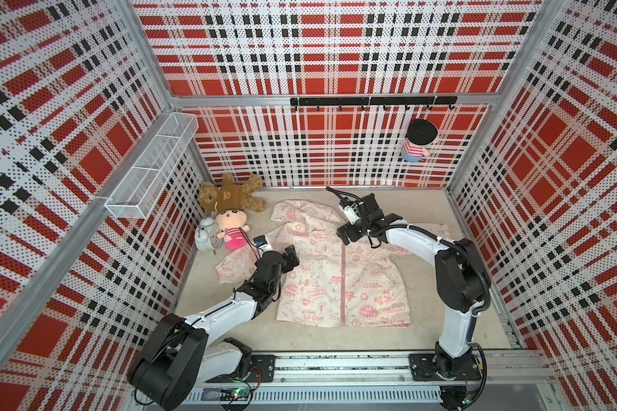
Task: Unzip the jacket
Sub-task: Flatten out the jacket at the center of the board.
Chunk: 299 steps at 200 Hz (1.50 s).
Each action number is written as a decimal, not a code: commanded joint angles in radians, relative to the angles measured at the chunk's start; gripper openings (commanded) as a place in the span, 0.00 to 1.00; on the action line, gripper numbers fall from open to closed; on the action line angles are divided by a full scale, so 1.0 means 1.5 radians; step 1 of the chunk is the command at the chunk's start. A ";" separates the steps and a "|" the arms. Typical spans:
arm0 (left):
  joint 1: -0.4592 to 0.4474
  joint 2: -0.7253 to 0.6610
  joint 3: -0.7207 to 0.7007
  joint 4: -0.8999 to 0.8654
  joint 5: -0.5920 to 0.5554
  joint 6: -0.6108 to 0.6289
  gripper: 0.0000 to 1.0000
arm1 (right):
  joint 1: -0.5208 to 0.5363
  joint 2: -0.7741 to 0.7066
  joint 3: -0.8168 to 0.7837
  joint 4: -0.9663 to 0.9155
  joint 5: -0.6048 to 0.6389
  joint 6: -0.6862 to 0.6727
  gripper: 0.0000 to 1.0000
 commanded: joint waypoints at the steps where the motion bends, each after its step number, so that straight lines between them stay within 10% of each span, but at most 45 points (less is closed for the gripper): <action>1: -0.015 0.013 0.002 -0.025 0.023 -0.057 0.94 | 0.005 0.042 0.038 0.066 0.010 -0.050 0.99; 105: -0.108 0.119 0.006 -0.089 0.031 -0.159 0.87 | 0.049 0.230 0.278 -0.006 -0.109 -0.119 0.88; 164: -0.107 0.018 -0.029 -0.174 0.013 -0.208 0.92 | 0.067 0.208 0.255 -0.011 -0.183 -0.168 0.90; 229: -0.101 -0.069 -0.096 -0.204 0.065 -0.256 0.89 | 0.071 0.305 0.396 -0.030 -0.072 -0.103 0.86; 299: -0.103 -0.009 -0.131 -0.154 0.143 -0.287 0.71 | 0.071 0.323 0.440 -0.050 -0.097 -0.095 0.37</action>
